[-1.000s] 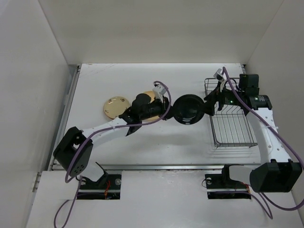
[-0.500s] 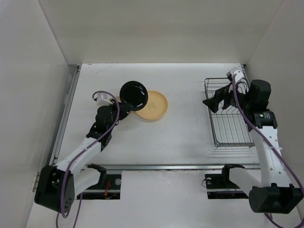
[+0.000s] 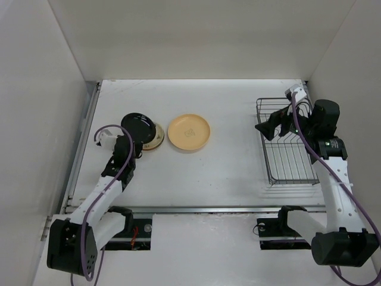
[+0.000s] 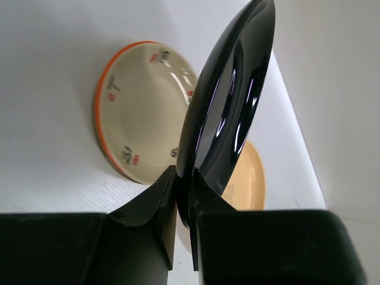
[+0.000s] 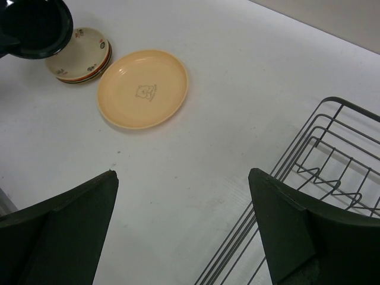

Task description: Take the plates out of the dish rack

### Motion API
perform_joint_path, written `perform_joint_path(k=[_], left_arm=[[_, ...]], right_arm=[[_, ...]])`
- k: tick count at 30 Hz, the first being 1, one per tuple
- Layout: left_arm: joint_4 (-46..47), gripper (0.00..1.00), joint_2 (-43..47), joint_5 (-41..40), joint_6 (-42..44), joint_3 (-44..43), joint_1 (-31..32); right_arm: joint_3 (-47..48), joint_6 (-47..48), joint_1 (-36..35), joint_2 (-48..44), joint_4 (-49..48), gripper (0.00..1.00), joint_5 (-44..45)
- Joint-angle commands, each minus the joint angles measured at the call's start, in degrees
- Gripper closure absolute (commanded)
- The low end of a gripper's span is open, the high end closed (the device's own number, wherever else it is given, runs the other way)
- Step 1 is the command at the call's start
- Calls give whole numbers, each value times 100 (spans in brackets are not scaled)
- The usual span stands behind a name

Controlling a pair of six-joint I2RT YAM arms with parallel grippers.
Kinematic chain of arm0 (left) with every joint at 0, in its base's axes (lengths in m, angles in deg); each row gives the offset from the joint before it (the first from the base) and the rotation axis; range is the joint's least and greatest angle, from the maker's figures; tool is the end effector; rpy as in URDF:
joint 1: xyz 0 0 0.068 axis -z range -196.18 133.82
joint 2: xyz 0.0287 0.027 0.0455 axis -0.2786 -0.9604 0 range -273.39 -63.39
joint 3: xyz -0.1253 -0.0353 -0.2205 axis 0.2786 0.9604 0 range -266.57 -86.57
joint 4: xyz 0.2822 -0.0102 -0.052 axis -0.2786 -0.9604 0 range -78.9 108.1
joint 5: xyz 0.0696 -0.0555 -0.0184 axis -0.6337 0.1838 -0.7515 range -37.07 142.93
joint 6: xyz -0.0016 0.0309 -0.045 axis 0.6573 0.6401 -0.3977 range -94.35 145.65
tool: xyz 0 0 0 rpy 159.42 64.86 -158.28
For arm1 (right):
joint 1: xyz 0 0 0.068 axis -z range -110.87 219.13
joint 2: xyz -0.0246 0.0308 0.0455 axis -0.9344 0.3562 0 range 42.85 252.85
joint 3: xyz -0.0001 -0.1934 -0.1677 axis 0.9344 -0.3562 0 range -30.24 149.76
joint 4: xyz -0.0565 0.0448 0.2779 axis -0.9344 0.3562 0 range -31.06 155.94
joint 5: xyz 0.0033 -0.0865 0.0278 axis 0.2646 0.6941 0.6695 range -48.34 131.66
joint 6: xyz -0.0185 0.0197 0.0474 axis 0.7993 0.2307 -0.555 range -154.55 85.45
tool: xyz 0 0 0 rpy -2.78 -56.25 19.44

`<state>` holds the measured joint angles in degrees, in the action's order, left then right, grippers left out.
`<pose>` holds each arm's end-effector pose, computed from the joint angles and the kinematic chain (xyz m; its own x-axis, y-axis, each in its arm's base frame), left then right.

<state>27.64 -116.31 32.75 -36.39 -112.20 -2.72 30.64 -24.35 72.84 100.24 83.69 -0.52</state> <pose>0.2402 -0.0445 0.2057 -0.0498 -0.8406 -0.5394 -0.3094 0.5265 -0.7919 0.2504 0.0084 0.3611 -0.2540 -0.1150 -0.9603 -0.6315 0.7718 0.0746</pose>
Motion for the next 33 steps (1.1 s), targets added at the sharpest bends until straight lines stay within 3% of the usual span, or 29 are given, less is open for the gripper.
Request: perform_joint_path(k=[1, 24, 26, 28, 29, 30, 31, 33], left_arm=[[-198, 100, -182, -101, -378, -100, -115], [74, 100, -1642, 823, -203, -426, -677], [135, 93, -1642, 876, -151, -426, -677], [136, 80, -1695, 929, -150, -426, -677], [188, 68, -1695, 929, -98, -426, -677], [189, 67, -1695, 929, -98, -426, -677], [189, 55, -1695, 981, -98, -426, -677], [189, 43, -1695, 981, -98, -426, -677]], right_arm=[[-15, -79, 60, -52, -384, 3, 34], [-15, -79, 113, -52, -331, 3, -19], [-15, -79, 113, -52, -331, 3, -19], [-15, -79, 113, -52, -331, 3, -19], [-15, -79, 113, -52, -331, 3, -19], [-15, -79, 113, -52, -331, 3, -19], [-15, -79, 113, -52, -331, 3, -19], [-15, -79, 113, -52, -331, 3, -19]])
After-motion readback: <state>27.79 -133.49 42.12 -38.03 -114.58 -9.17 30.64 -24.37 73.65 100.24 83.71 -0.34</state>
